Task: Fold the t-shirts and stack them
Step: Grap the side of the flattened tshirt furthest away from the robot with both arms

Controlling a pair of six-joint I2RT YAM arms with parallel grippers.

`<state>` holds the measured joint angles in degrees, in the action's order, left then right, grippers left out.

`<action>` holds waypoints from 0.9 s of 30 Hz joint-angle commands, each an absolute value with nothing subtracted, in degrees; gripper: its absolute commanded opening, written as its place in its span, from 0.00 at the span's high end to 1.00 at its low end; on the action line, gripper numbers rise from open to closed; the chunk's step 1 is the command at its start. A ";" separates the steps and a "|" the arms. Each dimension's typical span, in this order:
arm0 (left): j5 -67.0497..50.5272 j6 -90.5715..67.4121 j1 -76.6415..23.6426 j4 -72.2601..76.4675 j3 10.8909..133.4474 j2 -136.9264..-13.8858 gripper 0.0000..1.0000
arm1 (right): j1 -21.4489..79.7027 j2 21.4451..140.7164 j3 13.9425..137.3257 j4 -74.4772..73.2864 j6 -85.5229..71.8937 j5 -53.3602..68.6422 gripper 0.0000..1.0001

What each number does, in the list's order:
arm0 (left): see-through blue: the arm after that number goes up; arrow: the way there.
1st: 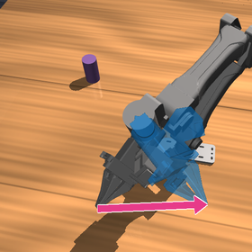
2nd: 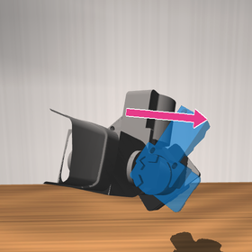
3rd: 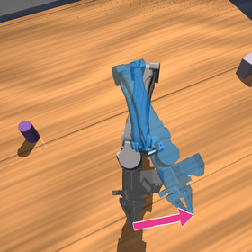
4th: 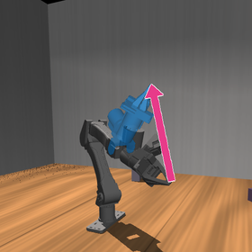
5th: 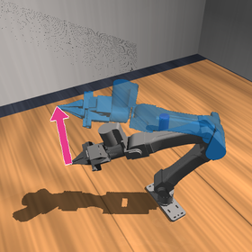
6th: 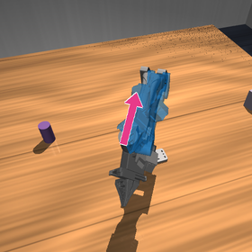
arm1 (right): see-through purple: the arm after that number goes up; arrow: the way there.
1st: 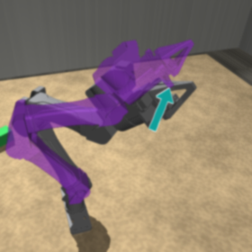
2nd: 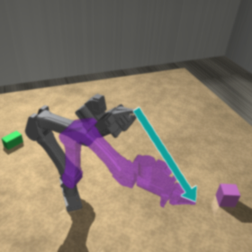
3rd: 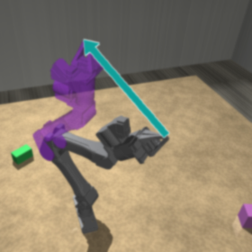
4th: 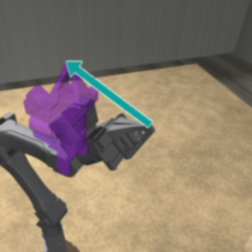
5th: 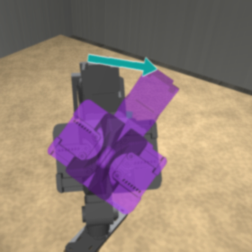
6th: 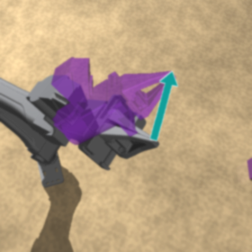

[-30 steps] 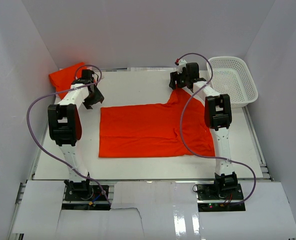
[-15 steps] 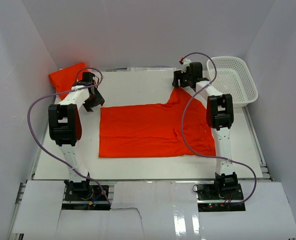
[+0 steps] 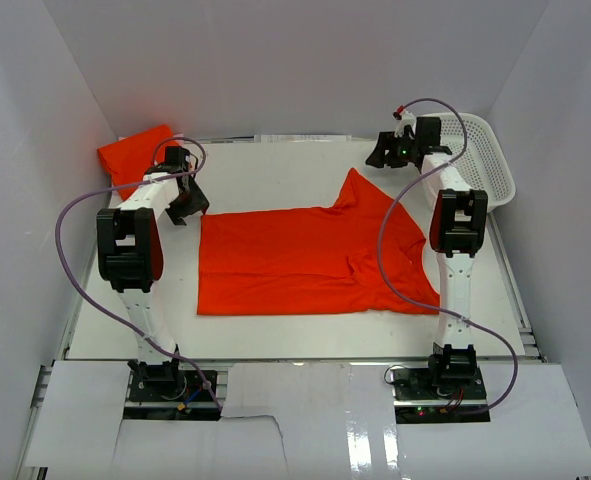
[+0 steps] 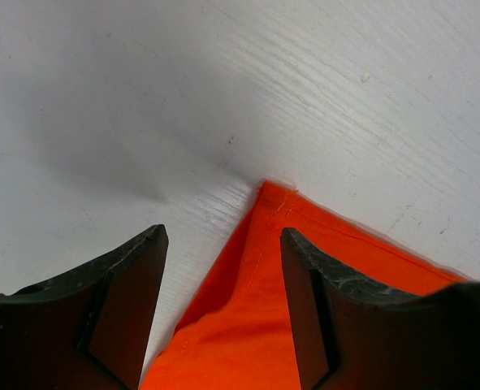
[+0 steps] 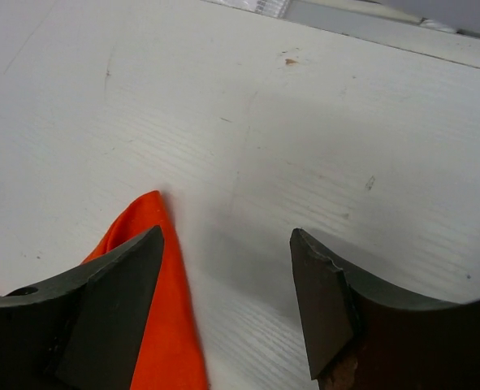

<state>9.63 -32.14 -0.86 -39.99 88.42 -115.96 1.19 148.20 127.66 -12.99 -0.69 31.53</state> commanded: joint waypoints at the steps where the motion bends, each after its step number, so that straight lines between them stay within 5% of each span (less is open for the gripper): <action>1: 8.70 -31.73 -0.53 -39.11 88.42 -112.33 0.31 | 3.16 148.71 130.52 -16.79 1.82 35.51 0.30; 27: 8.53 -30.67 -0.53 -39.11 87.98 -112.15 0.31 | 9.32 145.55 128.32 -19.78 10.02 20.74 0.41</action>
